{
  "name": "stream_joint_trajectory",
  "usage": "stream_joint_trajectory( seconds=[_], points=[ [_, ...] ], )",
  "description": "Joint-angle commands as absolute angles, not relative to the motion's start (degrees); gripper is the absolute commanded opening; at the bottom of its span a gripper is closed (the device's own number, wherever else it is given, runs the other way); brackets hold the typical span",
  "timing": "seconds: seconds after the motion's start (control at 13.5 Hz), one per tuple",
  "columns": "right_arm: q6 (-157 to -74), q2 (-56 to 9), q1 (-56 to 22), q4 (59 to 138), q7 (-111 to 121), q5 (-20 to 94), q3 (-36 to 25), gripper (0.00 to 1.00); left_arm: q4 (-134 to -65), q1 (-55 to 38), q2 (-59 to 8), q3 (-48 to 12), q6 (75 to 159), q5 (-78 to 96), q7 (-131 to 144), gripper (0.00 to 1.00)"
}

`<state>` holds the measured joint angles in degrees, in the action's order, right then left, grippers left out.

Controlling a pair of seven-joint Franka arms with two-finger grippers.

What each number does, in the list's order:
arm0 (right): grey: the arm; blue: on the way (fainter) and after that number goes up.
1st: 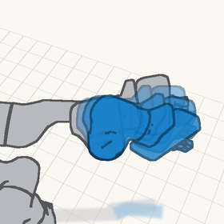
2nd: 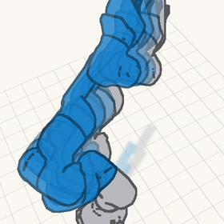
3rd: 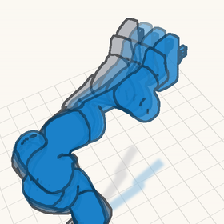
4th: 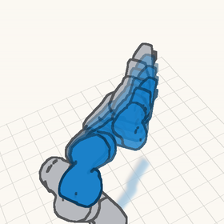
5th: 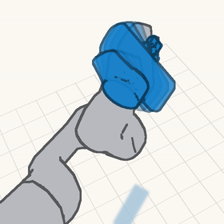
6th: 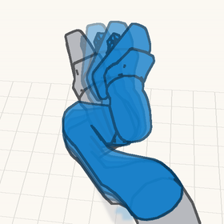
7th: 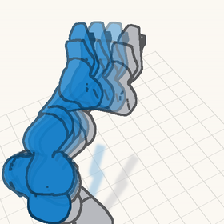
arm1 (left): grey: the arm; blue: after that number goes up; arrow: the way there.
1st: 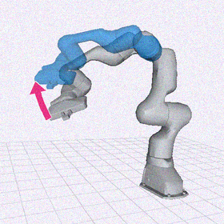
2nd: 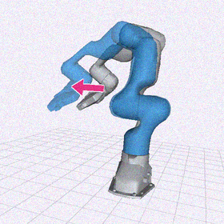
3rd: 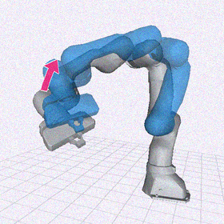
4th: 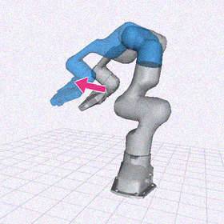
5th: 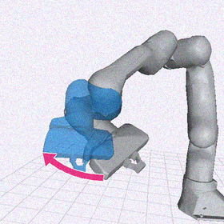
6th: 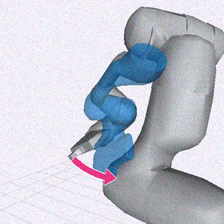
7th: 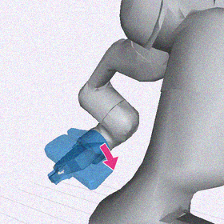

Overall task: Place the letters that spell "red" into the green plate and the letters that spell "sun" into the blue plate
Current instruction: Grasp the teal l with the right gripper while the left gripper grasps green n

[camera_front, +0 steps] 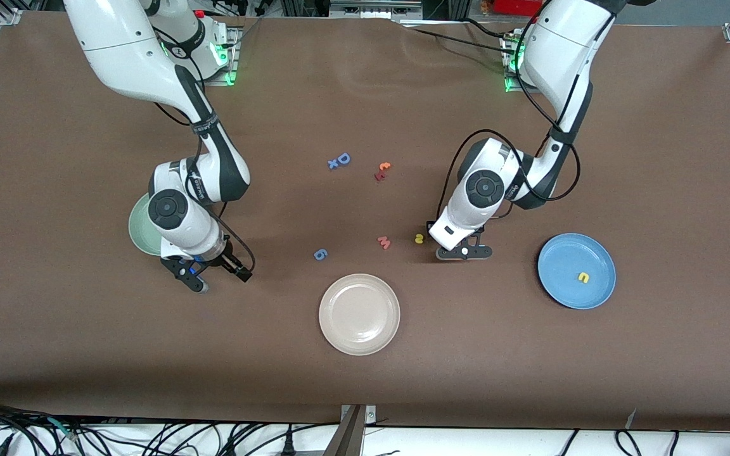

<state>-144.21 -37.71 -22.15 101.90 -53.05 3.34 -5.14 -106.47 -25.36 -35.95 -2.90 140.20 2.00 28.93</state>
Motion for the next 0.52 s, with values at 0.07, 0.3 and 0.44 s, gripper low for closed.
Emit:
stream_joint_trajectory(
  seconds=[0.07,0.3,0.44],
  points=[
    [-146.43,-40.17,-22.94,100.90,-54.58,3.87,-5.01,0.91,-104.77,-25.93,-37.44,-2.37,140.27,0.70,30.23,0.65],
    [-146.34,-40.17,-22.85,100.99,-54.49,3.87,-5.01,0.59,-104.15,-25.93,-38.05,-2.29,140.27,0.70,30.23,0.65],
    [-146.34,-40.17,-22.68,101.07,-54.40,3.87,-5.01,0.54,-103.63,-25.93,-38.41,-2.37,140.27,0.26,30.58,0.63]
  ],
)
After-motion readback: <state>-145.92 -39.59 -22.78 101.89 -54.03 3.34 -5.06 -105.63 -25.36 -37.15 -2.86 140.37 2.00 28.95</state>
